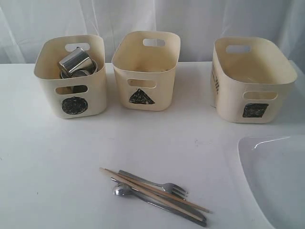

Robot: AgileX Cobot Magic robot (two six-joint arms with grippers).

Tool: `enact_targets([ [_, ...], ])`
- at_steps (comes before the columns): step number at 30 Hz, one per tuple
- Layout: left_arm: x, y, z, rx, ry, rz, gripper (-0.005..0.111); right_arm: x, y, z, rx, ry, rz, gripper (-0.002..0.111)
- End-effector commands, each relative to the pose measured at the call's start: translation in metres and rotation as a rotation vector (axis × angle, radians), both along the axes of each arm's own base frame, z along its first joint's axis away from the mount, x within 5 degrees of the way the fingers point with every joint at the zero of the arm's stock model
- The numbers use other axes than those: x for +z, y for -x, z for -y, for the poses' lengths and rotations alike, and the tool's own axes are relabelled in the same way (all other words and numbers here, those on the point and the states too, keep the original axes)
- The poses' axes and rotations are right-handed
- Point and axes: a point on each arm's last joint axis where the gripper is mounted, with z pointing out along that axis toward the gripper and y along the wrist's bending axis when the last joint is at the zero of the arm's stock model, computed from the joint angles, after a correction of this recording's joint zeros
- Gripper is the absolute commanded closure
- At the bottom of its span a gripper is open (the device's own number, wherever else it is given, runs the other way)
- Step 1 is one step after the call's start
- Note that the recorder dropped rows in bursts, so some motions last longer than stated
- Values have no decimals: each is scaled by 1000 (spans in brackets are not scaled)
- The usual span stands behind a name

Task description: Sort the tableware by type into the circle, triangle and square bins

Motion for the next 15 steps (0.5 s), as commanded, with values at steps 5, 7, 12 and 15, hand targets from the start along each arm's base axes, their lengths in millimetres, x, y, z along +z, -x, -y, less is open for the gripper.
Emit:
enact_targets([
  [5,-38,12,-89,423,421,-316,107,1,0,0,0,2,14,108],
  [7,-46,23,-109,498,427,-324,107,1,0,0,0,2,14,108],
  [12,-42,67,-110,546,441,-219,107,1,0,0,0,2,14,108],
  [15,-26,99,-91,492,530,-33,107,1,0,0,0,2,14,108],
])
